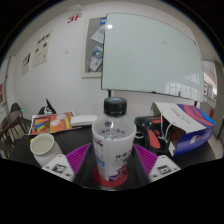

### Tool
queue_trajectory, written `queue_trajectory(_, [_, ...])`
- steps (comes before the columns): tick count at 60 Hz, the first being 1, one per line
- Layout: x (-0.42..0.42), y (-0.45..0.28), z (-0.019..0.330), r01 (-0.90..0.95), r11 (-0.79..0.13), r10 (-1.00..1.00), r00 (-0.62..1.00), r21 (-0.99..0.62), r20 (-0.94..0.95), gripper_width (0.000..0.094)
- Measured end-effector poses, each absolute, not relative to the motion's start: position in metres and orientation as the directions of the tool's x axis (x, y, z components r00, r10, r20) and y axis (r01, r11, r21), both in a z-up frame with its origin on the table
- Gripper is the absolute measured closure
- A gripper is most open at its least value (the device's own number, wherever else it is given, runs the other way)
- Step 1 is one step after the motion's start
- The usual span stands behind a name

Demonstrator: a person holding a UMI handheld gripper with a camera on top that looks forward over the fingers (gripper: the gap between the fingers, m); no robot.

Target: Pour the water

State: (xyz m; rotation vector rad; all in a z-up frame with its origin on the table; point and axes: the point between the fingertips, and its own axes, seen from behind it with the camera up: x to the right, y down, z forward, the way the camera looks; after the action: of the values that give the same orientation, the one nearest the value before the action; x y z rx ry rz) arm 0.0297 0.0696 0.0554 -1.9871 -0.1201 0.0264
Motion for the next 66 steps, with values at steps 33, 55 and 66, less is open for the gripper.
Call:
queue_trajectory(33, [-0.006, -0.187, 0.159, 0.109, -0.404, -0.030, 0.991, -0.908, 0.132, 0.0093])
queue_trajectory(55, [-0.030, -0.337, 0.183, 0.124, -0.419, -0.058, 0.985, -0.899, 0.163, 0.0098])
queue_trajectory(66, [-0.021, -0.352, 0.196, 0.111, -0.397, -0.088, 0.984, -0.911, 0.158, 0.0098])
